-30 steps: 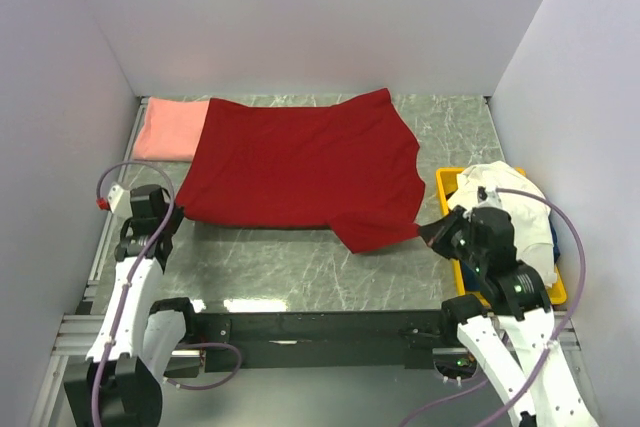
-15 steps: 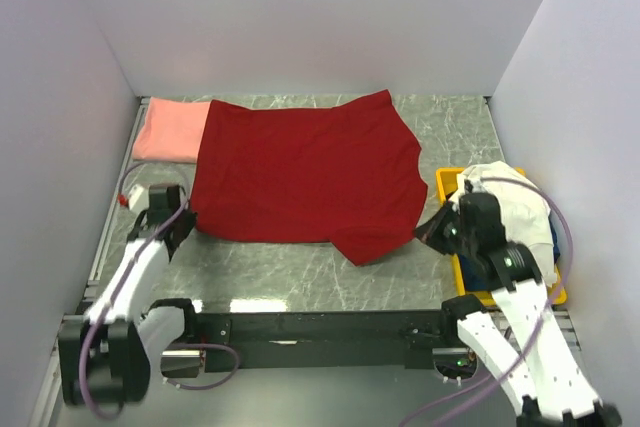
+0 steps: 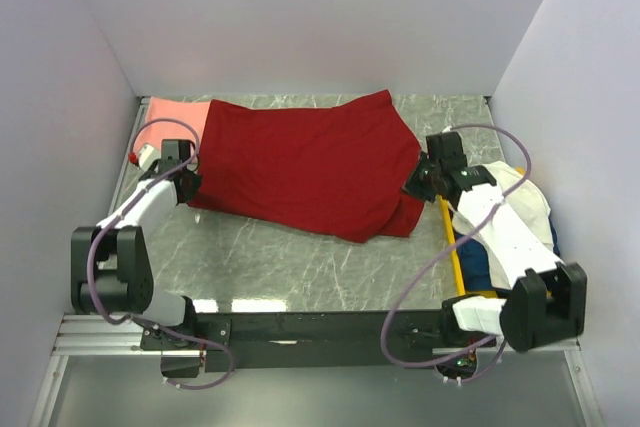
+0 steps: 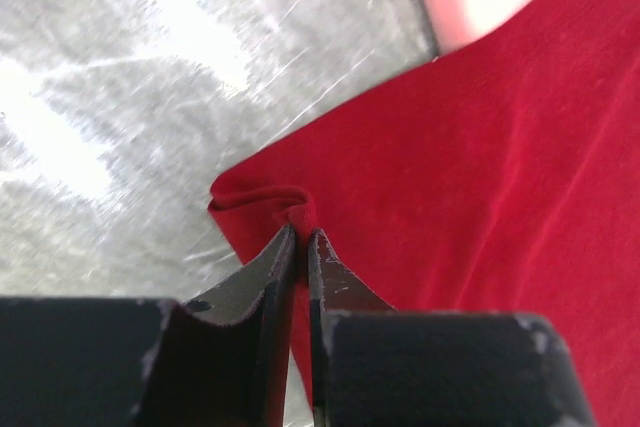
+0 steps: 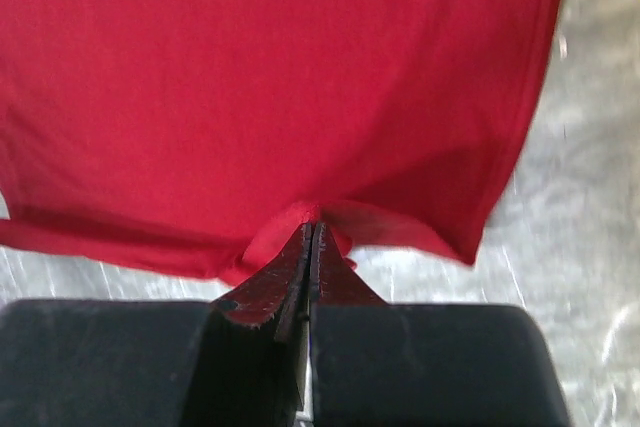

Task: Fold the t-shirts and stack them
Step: Fold the tshirt

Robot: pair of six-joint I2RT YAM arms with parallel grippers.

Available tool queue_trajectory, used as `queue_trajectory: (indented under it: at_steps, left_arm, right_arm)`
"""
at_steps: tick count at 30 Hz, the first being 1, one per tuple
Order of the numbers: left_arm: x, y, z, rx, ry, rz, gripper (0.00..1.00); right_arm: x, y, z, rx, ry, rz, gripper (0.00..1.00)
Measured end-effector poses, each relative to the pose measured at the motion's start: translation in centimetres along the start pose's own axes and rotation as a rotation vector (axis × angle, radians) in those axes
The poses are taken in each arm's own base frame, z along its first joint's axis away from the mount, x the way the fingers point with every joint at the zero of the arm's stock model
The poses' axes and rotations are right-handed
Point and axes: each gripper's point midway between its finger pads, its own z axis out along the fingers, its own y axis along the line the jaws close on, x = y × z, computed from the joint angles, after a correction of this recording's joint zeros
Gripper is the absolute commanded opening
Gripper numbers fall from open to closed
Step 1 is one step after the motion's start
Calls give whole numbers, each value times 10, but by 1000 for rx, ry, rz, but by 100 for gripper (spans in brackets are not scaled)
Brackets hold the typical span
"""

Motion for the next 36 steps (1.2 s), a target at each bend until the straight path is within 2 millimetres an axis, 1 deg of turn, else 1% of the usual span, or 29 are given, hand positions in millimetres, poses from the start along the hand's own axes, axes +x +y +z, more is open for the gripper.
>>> queue_trajectory:
  at_steps: [7, 10, 14, 17, 19, 27, 31, 36]
  left_arm:
    - [-12, -18, 14, -24, -10, 8, 16]
    - [-13, -25, 21, -35, -4, 13, 9]
    - [-14, -31, 28, -42, 1, 17, 9]
    - [-16, -35, 31, -42, 2, 17, 9]
    - [-16, -37, 32, -41, 2, 17, 10]
    - [-21, -51, 42, -36, 0, 18, 13]
    - [-20, -52, 48, -41, 5, 23, 13]
    - [-21, -60, 52, -31, 9, 27, 13]
  right_arm:
    - [-37, 8, 22, 9, -22, 32, 0]
    - [-50, 9, 30, 6, -29, 41, 0]
    - [-62, 7, 39, 2, -29, 58, 0]
    - [-68, 2, 45, 6, -23, 75, 0]
    - [-72, 3, 47, 4, -22, 77, 0]
    - [-93, 15, 52, -15, -44, 68, 0]
    - [-94, 15, 57, -14, -37, 68, 0]
    - [-94, 11, 68, -1, -16, 74, 0]
